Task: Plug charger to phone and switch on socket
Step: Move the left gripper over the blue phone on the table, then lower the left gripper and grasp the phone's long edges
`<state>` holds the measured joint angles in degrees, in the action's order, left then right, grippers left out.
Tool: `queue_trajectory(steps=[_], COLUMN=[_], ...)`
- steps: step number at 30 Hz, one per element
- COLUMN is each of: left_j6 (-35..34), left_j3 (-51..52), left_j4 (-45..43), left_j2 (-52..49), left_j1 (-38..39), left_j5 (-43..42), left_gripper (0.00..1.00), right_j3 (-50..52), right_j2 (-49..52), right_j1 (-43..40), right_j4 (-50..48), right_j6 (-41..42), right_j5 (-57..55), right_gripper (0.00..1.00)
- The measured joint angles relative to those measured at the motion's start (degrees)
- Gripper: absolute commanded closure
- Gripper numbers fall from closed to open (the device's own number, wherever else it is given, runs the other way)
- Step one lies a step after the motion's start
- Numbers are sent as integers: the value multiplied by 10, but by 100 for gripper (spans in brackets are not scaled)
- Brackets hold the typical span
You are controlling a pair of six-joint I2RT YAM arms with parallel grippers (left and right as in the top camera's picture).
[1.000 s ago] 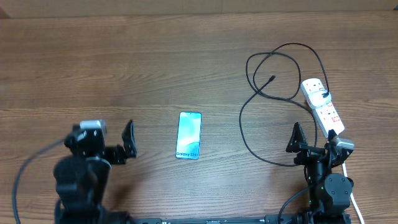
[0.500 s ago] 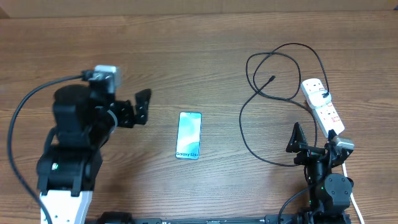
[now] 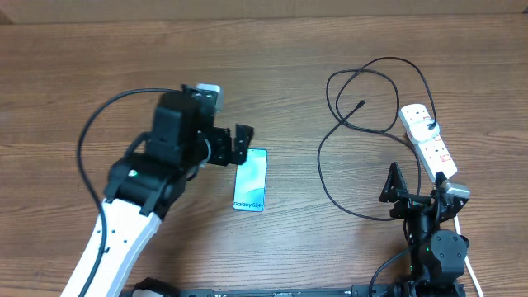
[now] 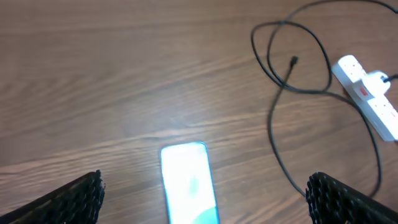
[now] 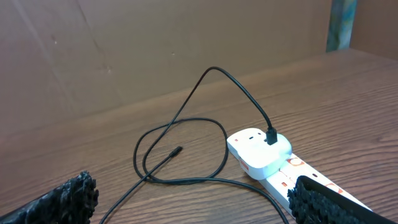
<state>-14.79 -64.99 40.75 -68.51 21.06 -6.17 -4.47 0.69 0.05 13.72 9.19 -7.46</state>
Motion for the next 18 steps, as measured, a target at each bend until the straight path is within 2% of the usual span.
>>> queue_trajectory(steps=[13, 18], left_j6=[-52, -100], left_j3=[0, 0], left_j4=[0, 34], left_j2=[-94, -121], left_j1=[26, 58], left_j5=[-26, 19], left_gripper=[0, 0], right_j3=[0, 0], right_j2=[0, 0], right_j1=[0, 0], right_j4=[0, 0], right_j6=[0, 0], right_j5=[0, 0], right_gripper=[0, 0])
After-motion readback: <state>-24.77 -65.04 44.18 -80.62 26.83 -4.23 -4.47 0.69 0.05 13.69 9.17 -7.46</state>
